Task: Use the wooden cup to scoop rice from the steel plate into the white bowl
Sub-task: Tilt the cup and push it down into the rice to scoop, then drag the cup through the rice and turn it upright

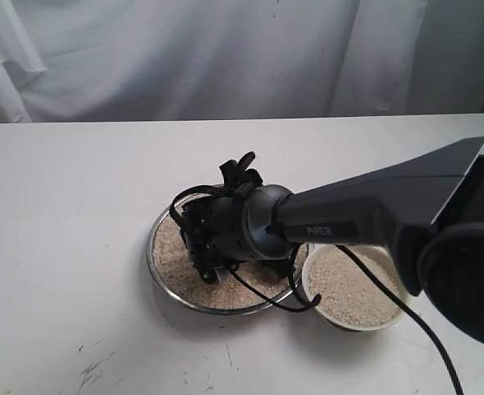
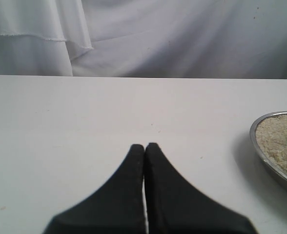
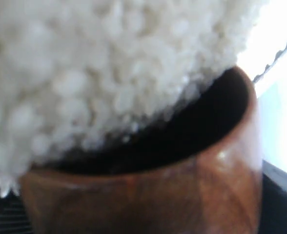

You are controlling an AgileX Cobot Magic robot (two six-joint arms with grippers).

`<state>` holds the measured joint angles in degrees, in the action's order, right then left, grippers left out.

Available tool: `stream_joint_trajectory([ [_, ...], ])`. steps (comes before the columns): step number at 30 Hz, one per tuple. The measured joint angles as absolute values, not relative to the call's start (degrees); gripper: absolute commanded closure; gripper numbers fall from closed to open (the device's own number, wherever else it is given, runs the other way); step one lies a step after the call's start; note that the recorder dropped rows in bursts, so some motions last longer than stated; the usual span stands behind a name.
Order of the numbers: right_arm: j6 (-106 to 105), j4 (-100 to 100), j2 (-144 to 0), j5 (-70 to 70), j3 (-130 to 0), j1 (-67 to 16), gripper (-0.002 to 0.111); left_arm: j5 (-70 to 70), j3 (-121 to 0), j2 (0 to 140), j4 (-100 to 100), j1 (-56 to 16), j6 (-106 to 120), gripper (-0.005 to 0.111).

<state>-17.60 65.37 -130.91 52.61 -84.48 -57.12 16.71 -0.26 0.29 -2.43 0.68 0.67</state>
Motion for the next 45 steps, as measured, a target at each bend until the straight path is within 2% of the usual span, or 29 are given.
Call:
stream_joint_trajectory([
  [18,-17.11,61.65,-130.44,47.50,-84.48,-55.94,0.108,16.71,-0.26,0.29,-2.43,0.68,0.67,0.107],
  [24,-17.56,55.20,-129.09,43.08,-84.98,-52.68,0.108,16.71,-0.26,0.29,-2.43,0.68,0.67,0.107],
  [45,-28.71,38.78,-127.76,36.49,-85.60,-51.73,0.108,16.71,-0.26,0.29,-2.43,0.68,0.67,0.107],
])
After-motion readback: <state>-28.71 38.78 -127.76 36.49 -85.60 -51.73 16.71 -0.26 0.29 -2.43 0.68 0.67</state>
